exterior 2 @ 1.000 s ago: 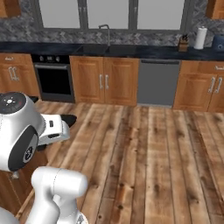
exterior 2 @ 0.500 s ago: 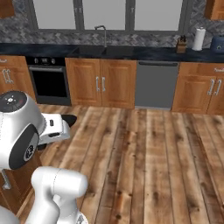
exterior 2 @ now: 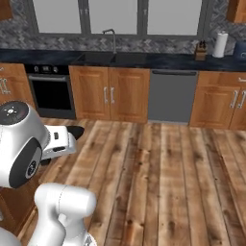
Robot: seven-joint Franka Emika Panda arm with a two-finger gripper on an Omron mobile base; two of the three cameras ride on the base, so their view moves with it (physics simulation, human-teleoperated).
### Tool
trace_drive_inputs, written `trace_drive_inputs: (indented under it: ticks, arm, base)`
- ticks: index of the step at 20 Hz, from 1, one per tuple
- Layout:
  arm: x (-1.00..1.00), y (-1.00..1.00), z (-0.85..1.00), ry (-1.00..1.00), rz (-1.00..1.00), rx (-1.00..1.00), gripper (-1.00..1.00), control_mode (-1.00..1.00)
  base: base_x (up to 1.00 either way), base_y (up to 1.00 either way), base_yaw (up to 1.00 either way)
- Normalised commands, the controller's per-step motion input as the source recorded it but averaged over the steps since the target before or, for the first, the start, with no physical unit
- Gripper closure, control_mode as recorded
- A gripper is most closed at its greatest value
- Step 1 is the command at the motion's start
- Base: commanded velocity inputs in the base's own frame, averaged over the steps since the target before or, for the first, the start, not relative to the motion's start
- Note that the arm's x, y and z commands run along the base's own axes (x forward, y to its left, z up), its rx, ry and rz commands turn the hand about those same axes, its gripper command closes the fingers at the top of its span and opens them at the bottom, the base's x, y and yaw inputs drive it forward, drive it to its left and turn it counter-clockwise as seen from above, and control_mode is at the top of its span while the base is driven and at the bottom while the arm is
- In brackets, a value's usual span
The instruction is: Move the pot and pan from the stove into the sink.
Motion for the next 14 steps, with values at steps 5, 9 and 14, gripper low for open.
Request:
trace_drive_inputs:
  ticks: [5, 9, 14]
  arm:
    - [0.00, 0.00, 0.00, 0.00, 0.00, 0.00, 1.00, 1.00]
    - [0.00, 0.00, 0.00, 0.00, 0.00, 0.00, 1.00, 1.00]
    - [0.00, 0.00, 0.00, 0.00, 0.00, 0.00, 1.00, 1.00]
  base:
    - [0.67, 0.13, 0.00]
    - [0.74, 0.14, 0.00]
    - [0.80, 0.12, 0.00]
